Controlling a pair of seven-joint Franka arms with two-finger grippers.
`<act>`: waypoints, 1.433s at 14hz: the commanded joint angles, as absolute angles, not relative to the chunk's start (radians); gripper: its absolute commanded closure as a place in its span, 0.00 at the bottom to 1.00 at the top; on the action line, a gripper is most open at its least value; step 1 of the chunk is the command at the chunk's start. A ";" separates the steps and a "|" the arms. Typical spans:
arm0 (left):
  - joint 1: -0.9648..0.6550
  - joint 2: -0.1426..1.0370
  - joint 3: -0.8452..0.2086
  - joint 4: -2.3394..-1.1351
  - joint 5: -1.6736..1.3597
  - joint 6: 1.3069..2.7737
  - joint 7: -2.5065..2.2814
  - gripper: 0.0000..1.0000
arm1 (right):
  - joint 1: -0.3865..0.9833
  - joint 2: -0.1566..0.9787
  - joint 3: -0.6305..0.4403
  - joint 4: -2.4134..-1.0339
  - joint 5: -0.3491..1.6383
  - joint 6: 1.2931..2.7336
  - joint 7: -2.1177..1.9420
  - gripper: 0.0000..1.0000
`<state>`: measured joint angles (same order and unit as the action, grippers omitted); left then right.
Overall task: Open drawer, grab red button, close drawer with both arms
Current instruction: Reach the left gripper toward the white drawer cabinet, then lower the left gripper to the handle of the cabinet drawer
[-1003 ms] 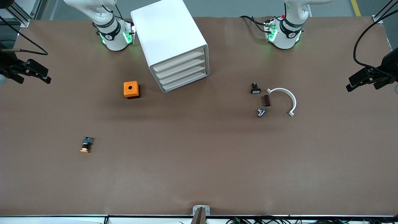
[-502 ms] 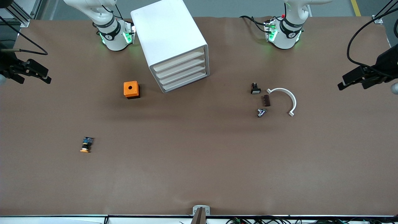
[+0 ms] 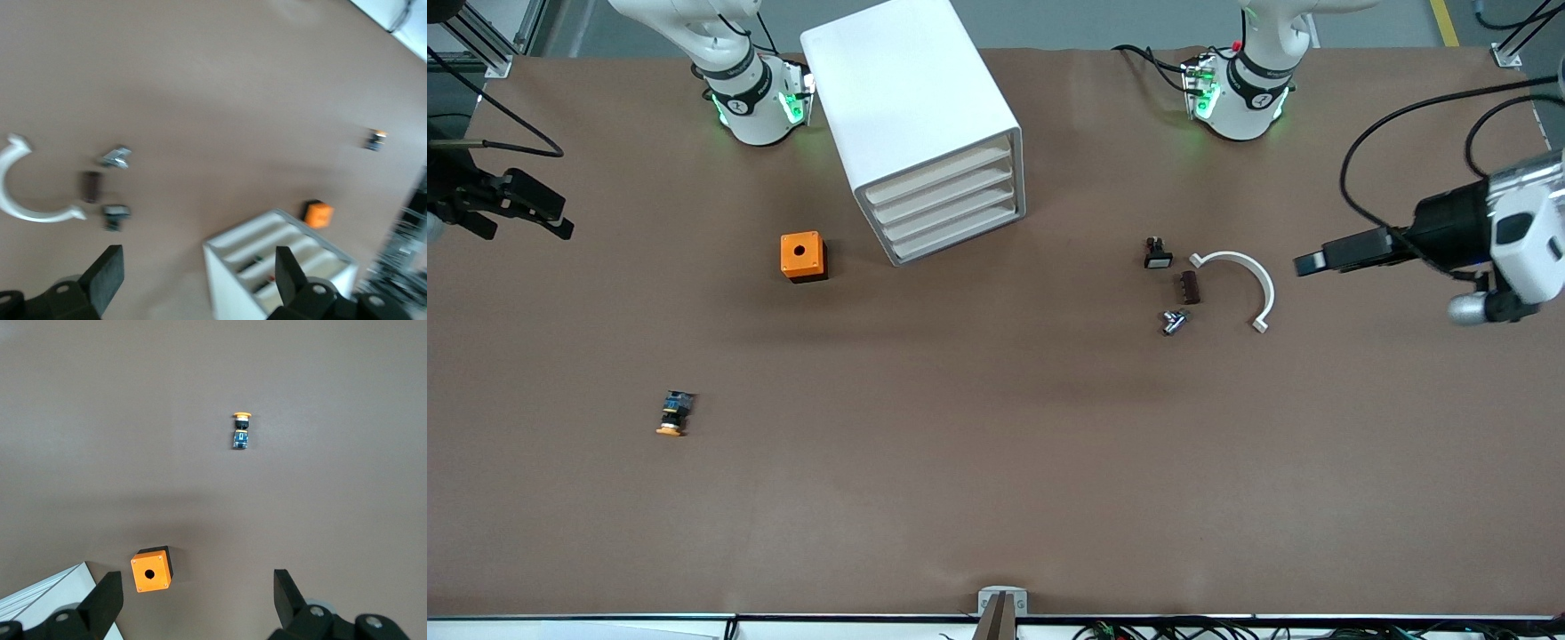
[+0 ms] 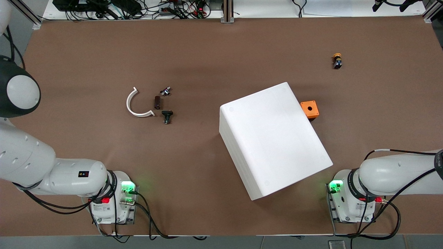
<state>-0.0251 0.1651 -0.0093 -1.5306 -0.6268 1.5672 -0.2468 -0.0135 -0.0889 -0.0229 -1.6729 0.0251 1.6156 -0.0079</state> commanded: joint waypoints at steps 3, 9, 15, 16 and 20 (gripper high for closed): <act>-0.100 0.230 -0.020 -1.503 -0.716 1.623 -0.414 0.00 | -0.017 -0.115 -0.020 -1.697 0.038 1.621 0.002 0.00; -0.187 0.268 -0.074 -1.490 -0.718 1.612 -0.711 0.00 | -0.017 -0.112 -0.018 -1.695 0.038 1.626 0.002 0.00; -0.273 0.423 -0.083 -1.368 -0.802 1.647 -1.061 0.00 | -0.017 -0.112 -0.020 -1.694 0.038 1.626 -0.009 0.00; -0.296 0.449 -0.083 -1.361 -0.802 1.669 -1.118 0.00 | -0.015 -0.112 -0.020 -1.694 0.038 1.626 -0.009 0.00; -0.345 0.515 -0.081 -1.359 -0.801 1.689 -1.268 0.00 | -0.017 -0.112 -0.020 -1.694 0.040 1.629 -0.011 0.00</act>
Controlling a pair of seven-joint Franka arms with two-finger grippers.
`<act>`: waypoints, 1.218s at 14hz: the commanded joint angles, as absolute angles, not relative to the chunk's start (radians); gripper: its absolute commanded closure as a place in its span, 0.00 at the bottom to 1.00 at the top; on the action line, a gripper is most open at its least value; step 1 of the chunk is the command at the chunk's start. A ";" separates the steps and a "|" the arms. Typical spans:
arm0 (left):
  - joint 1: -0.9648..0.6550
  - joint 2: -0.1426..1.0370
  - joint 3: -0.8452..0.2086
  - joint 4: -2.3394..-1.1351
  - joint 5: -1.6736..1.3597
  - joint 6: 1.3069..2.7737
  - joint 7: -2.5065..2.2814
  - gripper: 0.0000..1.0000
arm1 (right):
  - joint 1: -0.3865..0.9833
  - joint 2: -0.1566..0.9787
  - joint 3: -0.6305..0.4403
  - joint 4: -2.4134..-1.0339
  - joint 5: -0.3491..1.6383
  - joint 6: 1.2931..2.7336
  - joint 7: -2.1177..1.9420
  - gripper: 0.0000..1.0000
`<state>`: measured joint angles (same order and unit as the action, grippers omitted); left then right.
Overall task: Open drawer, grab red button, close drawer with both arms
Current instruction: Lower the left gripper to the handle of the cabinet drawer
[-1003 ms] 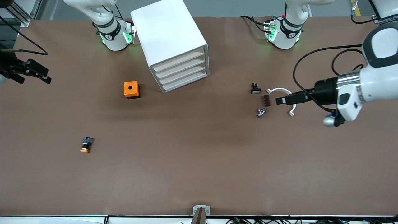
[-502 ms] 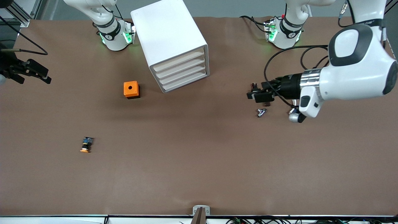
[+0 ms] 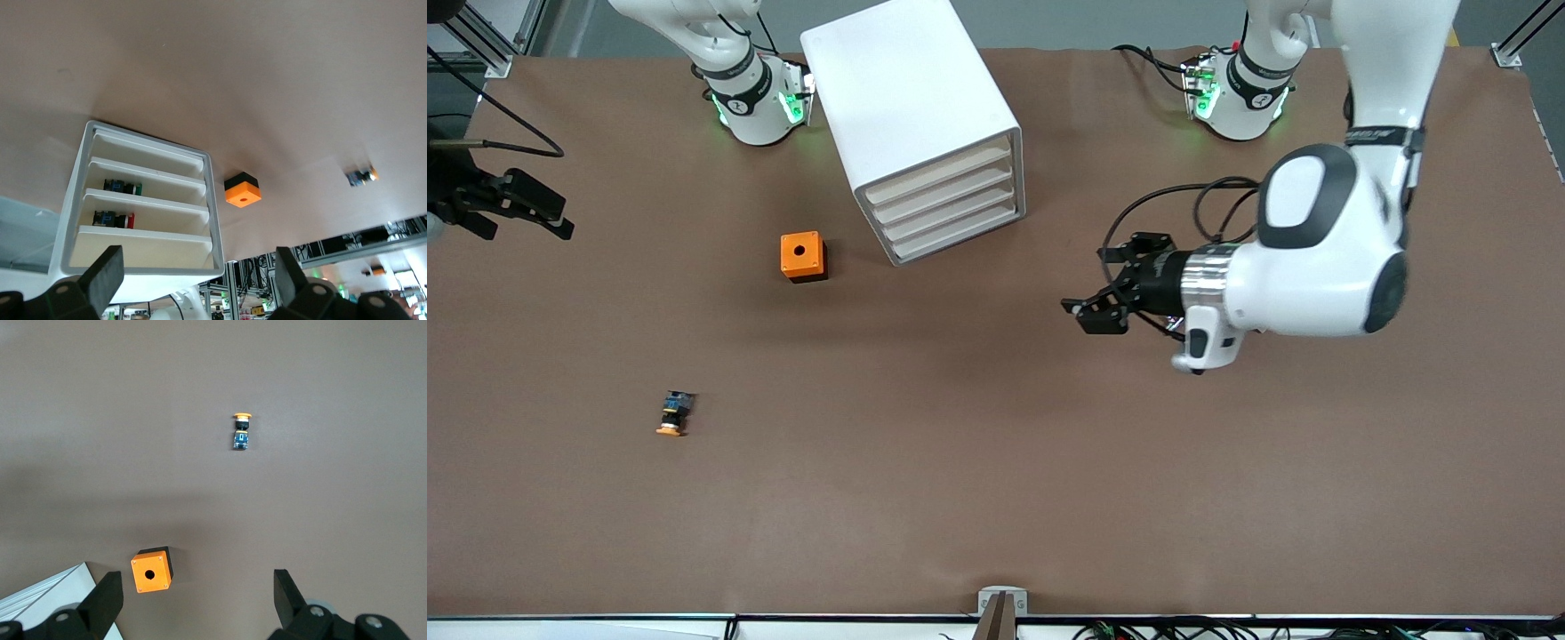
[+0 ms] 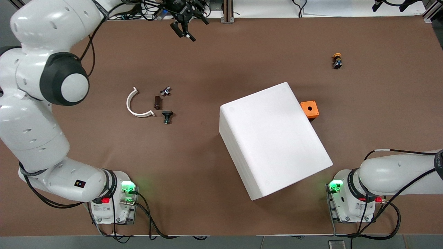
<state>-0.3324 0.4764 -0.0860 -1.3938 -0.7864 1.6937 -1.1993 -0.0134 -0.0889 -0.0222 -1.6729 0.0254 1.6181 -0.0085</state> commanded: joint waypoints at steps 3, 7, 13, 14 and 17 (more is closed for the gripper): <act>-0.377 0.557 -0.071 -1.341 -0.789 1.690 -1.402 0.00 | -0.018 -0.112 -0.020 -1.694 0.040 1.632 -0.012 0.00; -0.391 0.627 -0.081 -1.272 -0.752 1.704 -1.514 0.00 | -0.017 -0.112 -0.020 -1.694 0.040 1.631 -0.011 0.00; -0.423 0.713 -0.086 -1.255 -0.776 1.698 -1.725 0.00 | -0.017 -0.110 -0.020 -1.690 0.040 1.621 -0.011 0.00; -0.423 0.722 -0.086 -1.258 -0.790 1.694 -1.744 0.00 | -0.018 -0.110 -0.020 -1.690 0.040 1.623 -0.011 0.00; -0.426 0.759 -0.086 -1.264 -0.831 1.646 -1.819 0.00 | -0.017 -0.110 -0.020 -1.690 0.040 1.628 -0.012 0.00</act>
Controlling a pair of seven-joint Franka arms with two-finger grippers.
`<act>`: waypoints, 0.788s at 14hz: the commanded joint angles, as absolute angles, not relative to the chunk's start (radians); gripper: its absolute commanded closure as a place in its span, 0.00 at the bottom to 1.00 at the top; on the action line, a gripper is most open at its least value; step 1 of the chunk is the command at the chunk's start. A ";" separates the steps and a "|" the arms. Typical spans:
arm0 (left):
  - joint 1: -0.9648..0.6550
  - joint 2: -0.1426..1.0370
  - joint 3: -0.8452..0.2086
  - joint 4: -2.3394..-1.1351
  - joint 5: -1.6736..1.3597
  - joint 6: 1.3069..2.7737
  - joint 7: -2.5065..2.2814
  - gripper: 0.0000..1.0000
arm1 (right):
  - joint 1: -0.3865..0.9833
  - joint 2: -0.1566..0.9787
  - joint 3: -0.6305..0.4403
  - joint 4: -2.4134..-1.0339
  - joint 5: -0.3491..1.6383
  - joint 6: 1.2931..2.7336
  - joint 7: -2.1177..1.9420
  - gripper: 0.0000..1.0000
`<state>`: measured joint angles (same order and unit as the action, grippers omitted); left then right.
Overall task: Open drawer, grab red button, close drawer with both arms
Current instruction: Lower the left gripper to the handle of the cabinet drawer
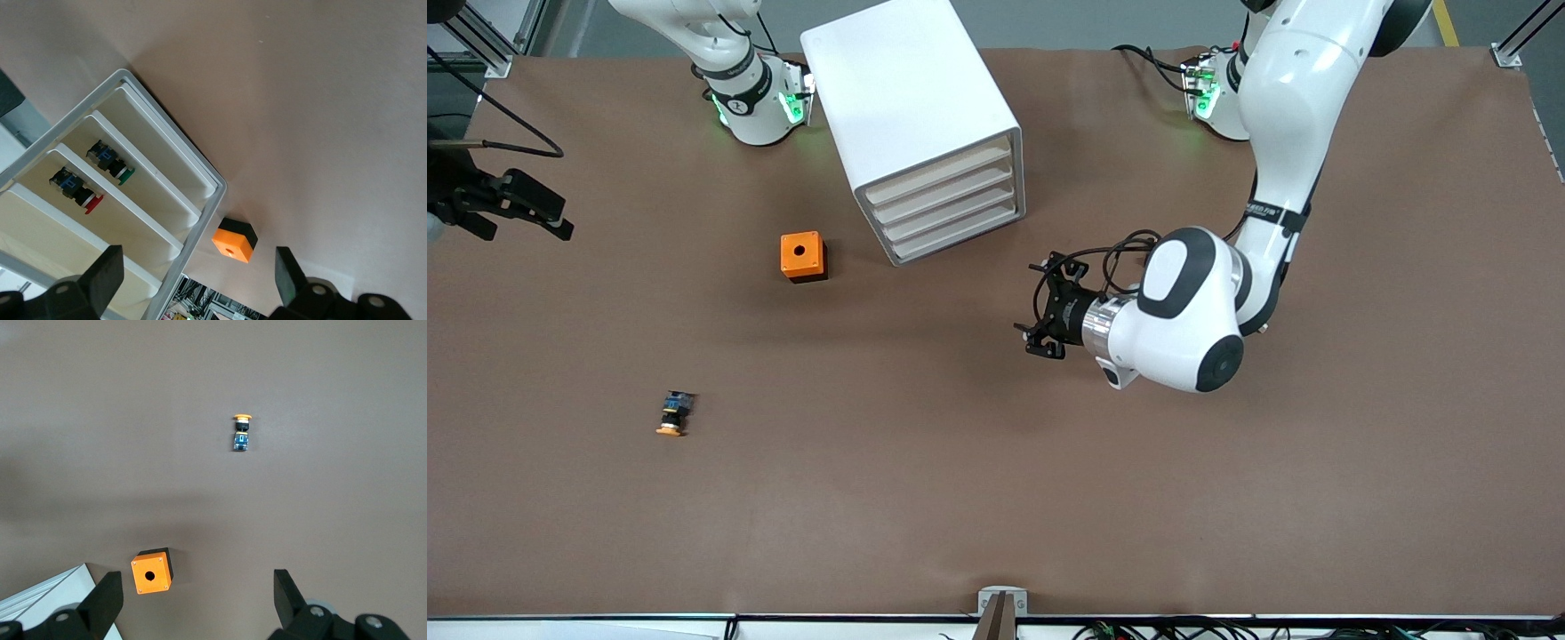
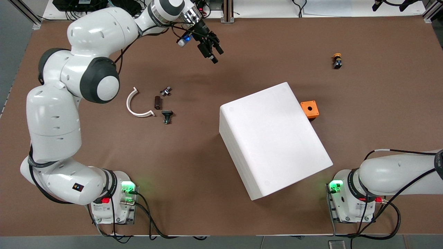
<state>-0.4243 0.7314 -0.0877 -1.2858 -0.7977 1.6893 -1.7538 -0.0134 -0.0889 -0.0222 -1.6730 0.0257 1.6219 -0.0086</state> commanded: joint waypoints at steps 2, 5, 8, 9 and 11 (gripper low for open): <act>-0.426 0.817 -0.086 -1.264 -0.882 1.577 -1.909 0.01 | -0.017 -0.110 -0.020 -1.690 0.040 1.628 -0.014 0.00; -0.426 0.859 -0.086 -1.272 -0.913 1.487 -2.023 0.01 | -0.017 -0.109 -0.020 -1.690 0.040 1.628 -0.014 0.00; -0.437 0.885 -0.086 -1.285 -0.940 1.411 -2.115 0.01 | -0.018 -0.109 -0.020 -1.690 0.040 1.623 -0.029 0.00; -0.442 0.887 -0.087 -1.293 -0.949 1.405 -2.132 0.03 | -0.018 -0.109 -0.020 -1.690 0.040 1.620 -0.029 0.00; -0.466 0.888 -0.087 -1.304 -0.977 1.381 -2.152 0.14 | -0.018 -0.109 -0.021 -1.690 0.040 1.620 -0.029 0.00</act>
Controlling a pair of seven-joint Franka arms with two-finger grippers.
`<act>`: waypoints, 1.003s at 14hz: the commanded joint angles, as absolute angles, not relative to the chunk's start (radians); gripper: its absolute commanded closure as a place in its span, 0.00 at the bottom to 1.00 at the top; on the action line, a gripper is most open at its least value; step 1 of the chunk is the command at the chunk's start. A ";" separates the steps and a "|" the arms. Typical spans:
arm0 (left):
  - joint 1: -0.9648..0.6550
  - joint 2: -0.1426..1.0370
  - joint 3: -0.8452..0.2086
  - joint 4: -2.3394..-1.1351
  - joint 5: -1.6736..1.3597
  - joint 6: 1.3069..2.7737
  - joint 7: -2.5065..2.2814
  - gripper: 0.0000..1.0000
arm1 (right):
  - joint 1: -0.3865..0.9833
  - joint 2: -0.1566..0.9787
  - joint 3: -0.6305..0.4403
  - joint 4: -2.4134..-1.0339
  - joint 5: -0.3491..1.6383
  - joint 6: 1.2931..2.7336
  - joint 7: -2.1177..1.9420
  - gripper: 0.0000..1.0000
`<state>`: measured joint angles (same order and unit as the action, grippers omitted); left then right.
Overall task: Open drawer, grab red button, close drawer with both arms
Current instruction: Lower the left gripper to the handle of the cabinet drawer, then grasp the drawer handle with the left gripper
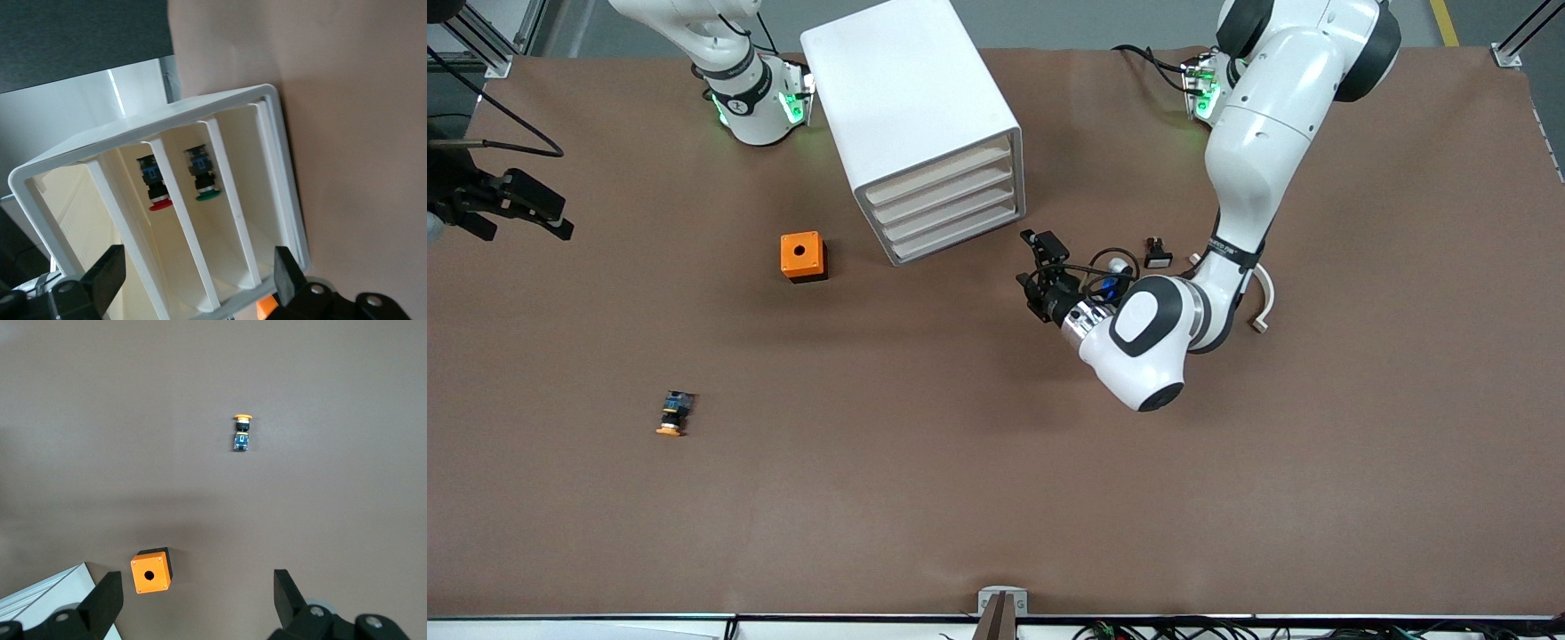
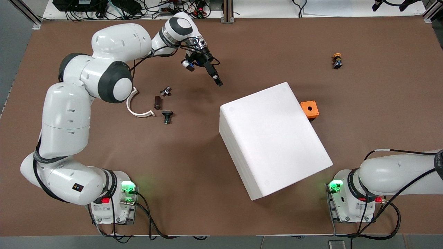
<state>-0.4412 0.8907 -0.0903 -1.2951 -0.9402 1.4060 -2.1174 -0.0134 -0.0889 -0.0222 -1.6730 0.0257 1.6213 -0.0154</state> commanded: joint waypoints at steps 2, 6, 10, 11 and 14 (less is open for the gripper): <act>-0.482 0.903 -0.087 -1.307 -1.006 1.371 -2.181 0.25 | -0.018 -0.109 -0.021 -1.689 0.040 1.618 -0.028 0.00; -0.512 0.914 -0.087 -1.341 -1.028 1.371 -2.235 0.42 | -0.018 -0.109 -0.021 -1.684 0.040 1.620 -0.023 0.00; -0.518 0.913 -0.123 -1.394 -1.031 1.367 -2.272 0.47 | -0.021 -0.106 -0.023 -1.665 0.038 1.618 -0.021 0.00; -0.520 0.913 -0.132 -1.400 -1.029 1.362 -2.272 0.47 | -0.021 -0.103 -0.023 -1.654 0.038 1.618 -0.026 0.00; -0.529 0.913 -0.144 -1.420 -1.029 1.355 -2.295 0.47 | -0.029 -0.094 -0.025 -1.651 0.035 1.615 -0.028 0.00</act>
